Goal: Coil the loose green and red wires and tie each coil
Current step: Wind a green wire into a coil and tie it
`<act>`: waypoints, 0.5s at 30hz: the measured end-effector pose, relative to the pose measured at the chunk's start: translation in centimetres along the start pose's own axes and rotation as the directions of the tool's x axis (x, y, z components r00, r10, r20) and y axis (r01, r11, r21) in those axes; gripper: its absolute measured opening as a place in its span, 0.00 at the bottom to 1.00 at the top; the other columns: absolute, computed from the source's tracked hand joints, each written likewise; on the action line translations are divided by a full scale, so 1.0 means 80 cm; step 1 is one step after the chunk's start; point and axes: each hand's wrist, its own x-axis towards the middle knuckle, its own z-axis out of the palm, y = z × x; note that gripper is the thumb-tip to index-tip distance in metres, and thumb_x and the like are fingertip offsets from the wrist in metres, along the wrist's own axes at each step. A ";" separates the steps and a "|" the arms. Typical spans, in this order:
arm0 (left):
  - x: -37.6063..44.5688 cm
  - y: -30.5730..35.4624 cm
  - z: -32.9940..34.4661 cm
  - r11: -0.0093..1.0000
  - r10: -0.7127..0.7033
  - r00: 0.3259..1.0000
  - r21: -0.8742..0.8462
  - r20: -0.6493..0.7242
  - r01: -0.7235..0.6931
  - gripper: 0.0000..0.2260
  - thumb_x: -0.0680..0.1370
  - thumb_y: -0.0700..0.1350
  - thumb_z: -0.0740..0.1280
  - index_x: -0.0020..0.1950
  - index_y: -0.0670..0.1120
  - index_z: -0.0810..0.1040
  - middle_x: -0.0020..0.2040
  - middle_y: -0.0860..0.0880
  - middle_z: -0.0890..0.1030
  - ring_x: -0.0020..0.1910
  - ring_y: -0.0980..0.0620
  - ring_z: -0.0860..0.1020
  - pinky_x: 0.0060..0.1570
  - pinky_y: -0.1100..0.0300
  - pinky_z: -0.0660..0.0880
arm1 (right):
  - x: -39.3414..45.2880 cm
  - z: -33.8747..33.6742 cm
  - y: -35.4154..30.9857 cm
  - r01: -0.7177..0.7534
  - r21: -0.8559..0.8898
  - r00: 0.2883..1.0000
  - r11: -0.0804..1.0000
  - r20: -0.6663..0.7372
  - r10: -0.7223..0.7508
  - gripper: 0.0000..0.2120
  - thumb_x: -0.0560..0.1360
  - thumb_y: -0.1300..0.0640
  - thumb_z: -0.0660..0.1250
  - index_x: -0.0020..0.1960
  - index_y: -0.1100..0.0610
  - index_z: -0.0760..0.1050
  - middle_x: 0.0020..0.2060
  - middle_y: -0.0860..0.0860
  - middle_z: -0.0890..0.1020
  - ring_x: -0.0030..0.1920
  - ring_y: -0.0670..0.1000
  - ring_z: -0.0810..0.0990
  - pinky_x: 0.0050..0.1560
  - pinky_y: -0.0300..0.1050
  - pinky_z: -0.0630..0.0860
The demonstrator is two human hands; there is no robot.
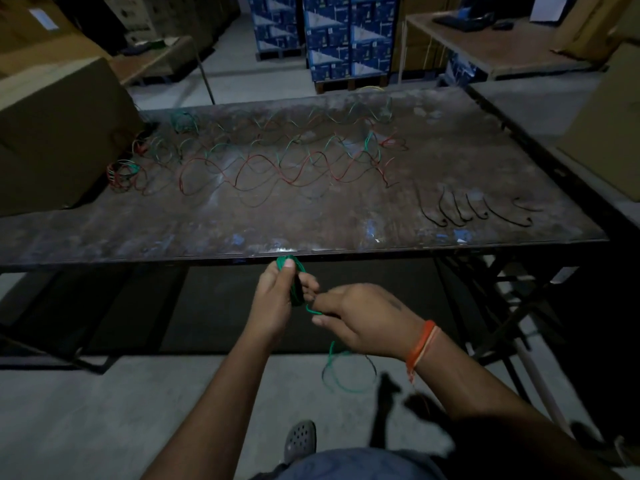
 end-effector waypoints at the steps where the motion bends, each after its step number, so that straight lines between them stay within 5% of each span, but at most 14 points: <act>1: 0.000 0.002 0.000 0.998 0.015 1.000 0.054 0.010 -0.016 0.10 0.87 0.43 0.55 0.48 0.40 0.68 0.33 0.48 0.81 0.31 0.52 0.77 0.36 0.61 0.75 | 0.004 0.001 0.001 -0.002 0.025 1.000 1.000 -0.018 0.003 0.12 0.80 0.46 0.61 0.52 0.53 0.77 0.42 0.53 0.81 0.43 0.58 0.81 0.40 0.50 0.76; 6: 0.005 0.008 -0.012 0.948 0.104 0.992 0.295 0.070 -0.120 0.12 0.85 0.40 0.59 0.41 0.40 0.69 0.27 0.57 0.76 0.27 0.61 0.71 0.32 0.66 0.69 | 0.027 -0.007 0.009 -0.048 0.166 0.986 0.985 -0.149 0.073 0.07 0.76 0.47 0.67 0.46 0.50 0.78 0.35 0.46 0.81 0.34 0.45 0.77 0.37 0.48 0.75; 9: 0.018 0.008 -0.023 0.973 0.047 0.988 0.218 0.148 -0.079 0.15 0.83 0.49 0.59 0.43 0.38 0.71 0.26 0.49 0.72 0.24 0.52 0.67 0.26 0.61 0.65 | 0.044 -0.015 0.024 -0.065 0.279 0.968 0.958 -0.218 0.129 0.03 0.75 0.53 0.73 0.45 0.49 0.79 0.33 0.46 0.80 0.32 0.44 0.75 0.35 0.44 0.73; 15: 0.044 0.026 -0.036 0.996 -0.081 0.952 0.062 0.297 0.065 0.20 0.81 0.57 0.56 0.40 0.46 0.77 0.26 0.49 0.65 0.24 0.54 0.58 0.27 0.63 0.53 | 0.083 -0.014 0.042 -0.117 0.424 0.894 0.898 -0.350 0.282 0.02 0.75 0.58 0.74 0.46 0.53 0.82 0.37 0.48 0.81 0.35 0.47 0.77 0.36 0.42 0.73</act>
